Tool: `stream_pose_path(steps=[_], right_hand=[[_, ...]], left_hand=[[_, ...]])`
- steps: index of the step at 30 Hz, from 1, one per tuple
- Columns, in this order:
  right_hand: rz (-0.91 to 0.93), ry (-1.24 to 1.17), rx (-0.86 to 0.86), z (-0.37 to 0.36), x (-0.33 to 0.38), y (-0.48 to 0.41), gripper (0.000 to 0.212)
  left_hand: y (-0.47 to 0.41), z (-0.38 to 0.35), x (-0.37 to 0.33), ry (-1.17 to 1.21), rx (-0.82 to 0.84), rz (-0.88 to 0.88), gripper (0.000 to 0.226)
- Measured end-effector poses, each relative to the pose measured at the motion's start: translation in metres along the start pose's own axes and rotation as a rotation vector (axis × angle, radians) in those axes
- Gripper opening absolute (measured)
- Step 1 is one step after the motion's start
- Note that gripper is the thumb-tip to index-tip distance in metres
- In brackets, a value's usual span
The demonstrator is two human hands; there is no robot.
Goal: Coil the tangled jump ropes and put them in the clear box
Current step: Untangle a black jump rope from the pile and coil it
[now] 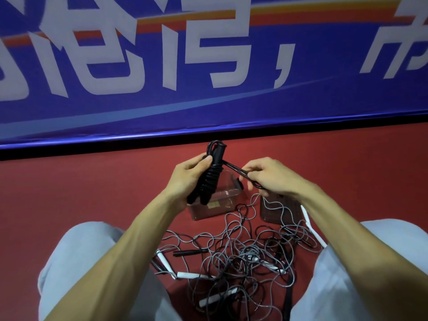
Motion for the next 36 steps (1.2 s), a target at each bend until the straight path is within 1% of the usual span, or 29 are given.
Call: stream_pose_path(steps=[2,4,6,7,8,10,12,14,16,19,22,24,27,28,30,32,34,36], right_hand=[[-0.006,0.048,-0.052,0.002,0.001,0.002,0.026],[0.031,0.128,-0.049,-0.001,0.004,0.005,0.029],[0.117,0.262,-0.019,-0.008,0.011,0.009,0.03],[0.172,0.347,0.005,-0.012,0.016,0.01,0.032],[0.235,0.428,0.034,-0.018,0.019,0.012,0.033],[0.359,0.539,0.075,-0.026,0.026,0.016,0.027],[0.445,0.549,0.079,-0.026,0.032,0.02,0.02],[0.511,0.469,0.038,-0.022,0.038,0.023,0.015],[0.536,0.355,-0.05,-0.013,0.041,0.022,0.012],[0.501,0.195,-0.158,0.002,0.037,0.016,0.009],[0.467,0.131,-0.202,0.009,0.031,0.014,0.007],[0.483,0.128,-0.207,0.01,0.034,0.016,0.007],[0.539,0.164,-0.125,-0.001,0.04,0.018,0.013],[0.538,0.193,-0.089,-0.007,0.04,0.017,0.014],[0.502,0.222,-0.035,-0.015,0.036,0.012,0.016],[0.462,0.191,-0.031,-0.017,0.031,0.007,0.016],[0.416,0.149,-0.062,-0.014,0.026,0.003,0.017],[0.342,0.088,-0.073,-0.009,0.017,-0.001,0.014]], left_hand=[[-0.005,0.008,0.003,-0.09,-0.053,-0.035,0.025],[-0.009,0.013,0.005,-0.214,-0.083,-0.084,0.021],[-0.014,0.016,0.004,-0.5,-0.079,-0.167,0.018],[-0.015,0.017,0.005,-0.662,-0.072,-0.183,0.022],[-0.018,0.017,0.008,-0.804,-0.044,-0.178,0.027],[-0.018,0.009,0.016,-0.998,0.111,-0.177,0.027],[-0.012,-0.002,0.023,-1.127,0.266,-0.21,0.029],[-0.005,-0.009,0.024,-1.156,0.348,-0.218,0.035],[0.0,-0.015,0.025,-1.052,0.396,-0.177,0.043],[0.006,-0.022,0.021,-0.911,0.391,-0.204,0.052],[0.008,-0.025,0.022,-0.875,0.414,-0.177,0.058],[0.008,-0.023,0.024,-0.921,0.419,-0.141,0.06],[0.01,-0.025,0.021,-1.224,0.367,-0.195,0.08],[0.013,-0.029,0.019,-1.317,0.366,-0.224,0.08],[0.02,-0.037,0.016,-1.399,0.384,-0.251,0.074],[0.023,-0.037,0.016,-1.381,0.389,-0.24,0.074],[0.023,-0.035,0.017,-1.304,0.358,-0.229,0.075],[0.023,-0.033,0.017,-1.23,0.332,-0.232,0.068]])
Point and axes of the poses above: each hand's wrist, its own y-axis away from the middle knuckle, its own z-axis out of the back of the hand, x = y × z, the point moved 7 cm from there along -y, towards the middle knuckle, and after that the axes turned 1 degree about -y, right-handed, at the moved point
